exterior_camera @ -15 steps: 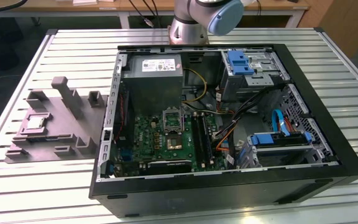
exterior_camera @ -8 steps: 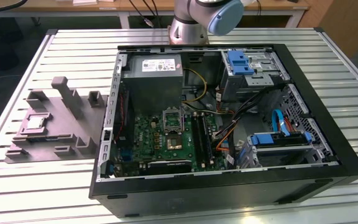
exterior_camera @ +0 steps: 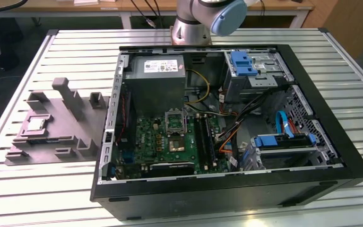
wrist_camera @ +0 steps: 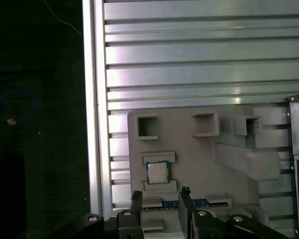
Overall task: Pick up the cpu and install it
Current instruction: 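Pick up the cpu and move it towards the insertion slot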
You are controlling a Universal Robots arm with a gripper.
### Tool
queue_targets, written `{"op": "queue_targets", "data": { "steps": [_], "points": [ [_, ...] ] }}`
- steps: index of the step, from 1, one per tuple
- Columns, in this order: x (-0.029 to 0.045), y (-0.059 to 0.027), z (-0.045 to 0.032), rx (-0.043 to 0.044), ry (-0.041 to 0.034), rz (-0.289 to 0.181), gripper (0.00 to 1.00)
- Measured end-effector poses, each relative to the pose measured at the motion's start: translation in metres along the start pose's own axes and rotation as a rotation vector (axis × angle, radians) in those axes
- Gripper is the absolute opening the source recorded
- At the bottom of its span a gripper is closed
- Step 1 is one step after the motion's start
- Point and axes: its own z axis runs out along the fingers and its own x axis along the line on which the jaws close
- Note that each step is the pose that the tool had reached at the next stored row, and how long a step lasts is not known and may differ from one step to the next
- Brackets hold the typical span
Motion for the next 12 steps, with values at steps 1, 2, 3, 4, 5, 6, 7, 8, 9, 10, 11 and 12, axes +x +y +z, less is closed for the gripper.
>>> {"op": "queue_targets", "data": {
  "steps": [1,2,3,4,5,6,7,8,9,10,11,12],
  "points": [
    [0.0000,0.0000,0.0000,0.0000,0.0000,0.000,0.41],
    [0.0000,0.0000,0.0000,0.0000,0.0000,0.000,0.47],
    [0.0000,0.0000,0.0000,0.0000,0.0000,0.000,0.53],
    [0.0001,0.0000,0.0000,0.0000,0.0000,0.000,0.53],
    [0.0001,0.0000,0.0000,0.0000,0.0000,0.000,0.58],
    [0.0001,0.0000,0.0000,0.0000,0.0000,0.000,0.64],
    [0.0001,0.0000,0.0000,0.0000,0.0000,0.000,0.64],
    [0.0001,0.0000,0.0000,0.0000,0.0000,0.000,0.70],
    [0.0001,0.0000,0.0000,0.0000,0.0000,0.000,0.70],
    [0.0001,0.0000,0.0000,0.0000,0.0000,-0.001,0.76],
    [0.0001,0.0000,0.0000,0.0000,0.0002,-0.003,0.76],
    [0.0001,0.0000,0.0001,-0.0001,0.0004,-0.006,0.76]
  ]
}}
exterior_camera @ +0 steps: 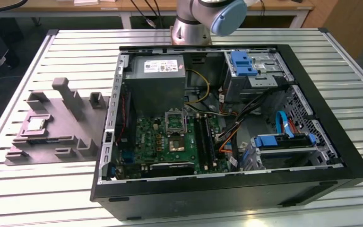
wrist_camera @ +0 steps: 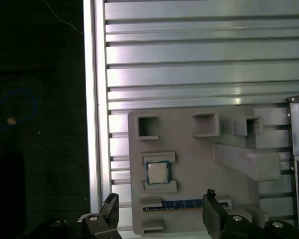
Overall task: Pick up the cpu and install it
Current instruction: 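Pick up the cpu and move it towards the insertion slot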
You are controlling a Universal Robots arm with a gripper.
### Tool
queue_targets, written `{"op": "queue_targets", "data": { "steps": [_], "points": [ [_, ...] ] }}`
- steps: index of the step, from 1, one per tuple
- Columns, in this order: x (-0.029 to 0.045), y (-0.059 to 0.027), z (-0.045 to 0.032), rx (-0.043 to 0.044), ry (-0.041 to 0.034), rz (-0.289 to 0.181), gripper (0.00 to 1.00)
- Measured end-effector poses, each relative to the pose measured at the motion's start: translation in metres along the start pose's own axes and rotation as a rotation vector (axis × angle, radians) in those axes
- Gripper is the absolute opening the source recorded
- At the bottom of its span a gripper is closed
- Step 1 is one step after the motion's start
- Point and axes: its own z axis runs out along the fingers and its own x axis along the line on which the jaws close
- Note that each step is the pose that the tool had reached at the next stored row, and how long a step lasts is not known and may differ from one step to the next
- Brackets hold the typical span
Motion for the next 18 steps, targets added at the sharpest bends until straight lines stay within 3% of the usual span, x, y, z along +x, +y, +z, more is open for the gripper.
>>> {"op": "queue_targets", "data": {
  "steps": [6,15,17,18],
  "points": [
    [0.0001,-0.0001,0.0027,-0.0018,0.0031,-0.057,0.76],
    [0.0001,-0.0002,0.0042,-0.0019,0.0032,-0.057,0.76],
    [0.0002,-0.0002,0.0048,-0.0019,0.0031,-0.057,0.78],
    [0.0002,-0.0002,0.0050,-0.0019,0.0033,-0.057,0.83]
  ]
}}
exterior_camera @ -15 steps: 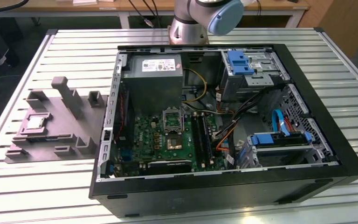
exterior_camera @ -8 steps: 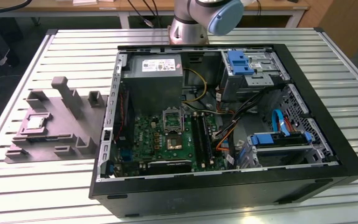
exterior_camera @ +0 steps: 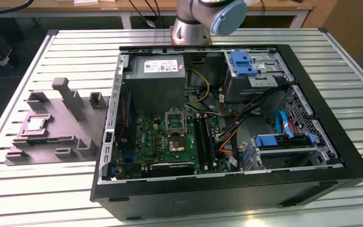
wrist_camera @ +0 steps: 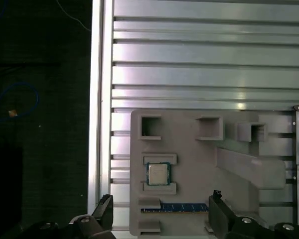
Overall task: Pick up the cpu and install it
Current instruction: 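Pick up the cpu and move it towards the insertion slot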
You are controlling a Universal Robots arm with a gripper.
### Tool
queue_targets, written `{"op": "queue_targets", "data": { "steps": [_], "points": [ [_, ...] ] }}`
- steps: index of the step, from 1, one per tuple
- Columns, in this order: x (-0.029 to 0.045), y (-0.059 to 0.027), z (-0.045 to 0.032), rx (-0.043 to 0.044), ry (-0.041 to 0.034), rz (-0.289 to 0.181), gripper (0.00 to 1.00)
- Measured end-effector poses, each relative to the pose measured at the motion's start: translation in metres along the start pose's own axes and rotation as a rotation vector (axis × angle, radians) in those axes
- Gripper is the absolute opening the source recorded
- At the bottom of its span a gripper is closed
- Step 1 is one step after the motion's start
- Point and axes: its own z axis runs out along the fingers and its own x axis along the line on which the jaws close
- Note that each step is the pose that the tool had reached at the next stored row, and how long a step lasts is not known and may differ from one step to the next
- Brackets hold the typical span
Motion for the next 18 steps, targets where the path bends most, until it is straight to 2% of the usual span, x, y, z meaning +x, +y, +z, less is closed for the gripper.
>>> {"op": "queue_targets", "data": {
  "steps": [1,2,7,8,9,10,11,18],
  "points": [
    [0.0000,0.0000,0.0003,0.0000,-0.0001,0.000,0.83],
    [0.0000,0.0000,0.0004,0.0000,0.0000,0.000,0.89],
    [0.0000,0.0000,0.0006,0.0000,0.0000,0.000,0.89],
    [0.0000,0.0000,0.0006,0.0000,0.0000,0.000,0.88],
    [0.0000,0.0000,0.0007,0.0000,-0.0001,0.000,0.82],
    [0.0000,0.0000,0.0010,-0.0001,-0.0002,0.000,0.82],
    [0.0000,0.0000,0.0014,-0.0001,0.0000,0.000,0.75],
    [0.0002,-0.0002,0.0058,-0.0010,0.0066,-0.041,0.75]
  ]
}}
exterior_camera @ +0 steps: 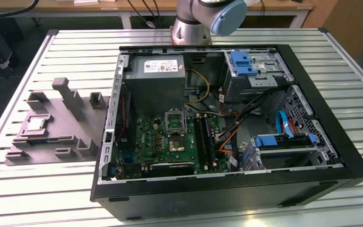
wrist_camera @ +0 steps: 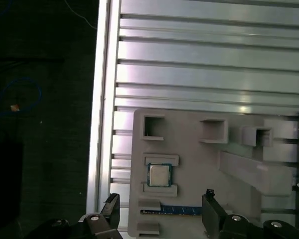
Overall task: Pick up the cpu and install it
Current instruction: 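Pick up the cpu and move it towards the insertion slot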
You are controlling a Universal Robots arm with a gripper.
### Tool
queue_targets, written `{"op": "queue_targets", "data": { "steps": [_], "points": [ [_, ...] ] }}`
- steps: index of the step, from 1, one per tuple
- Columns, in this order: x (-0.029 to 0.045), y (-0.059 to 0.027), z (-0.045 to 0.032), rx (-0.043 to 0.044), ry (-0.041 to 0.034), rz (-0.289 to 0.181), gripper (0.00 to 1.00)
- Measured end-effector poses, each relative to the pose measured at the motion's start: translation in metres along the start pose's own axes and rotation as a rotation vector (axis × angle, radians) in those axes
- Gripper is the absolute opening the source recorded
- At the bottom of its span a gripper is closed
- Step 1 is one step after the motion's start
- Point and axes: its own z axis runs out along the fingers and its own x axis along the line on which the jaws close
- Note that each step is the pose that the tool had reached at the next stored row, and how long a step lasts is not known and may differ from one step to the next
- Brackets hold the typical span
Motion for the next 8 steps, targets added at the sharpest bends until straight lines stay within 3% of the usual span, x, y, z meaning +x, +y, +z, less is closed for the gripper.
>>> {"op": "queue_targets", "data": {
  "steps": [3,4,8],
  "points": [
    [0.0000,-0.0001,0.0020,-0.0002,-0.0001,-0.001,0.73],
    [0.0001,-0.0002,0.0027,-0.0001,-0.0001,-0.001,0.67],
    [0.0001,-0.0003,0.0054,-0.0001,0.0001,-0.001,0.67]
  ]
}}
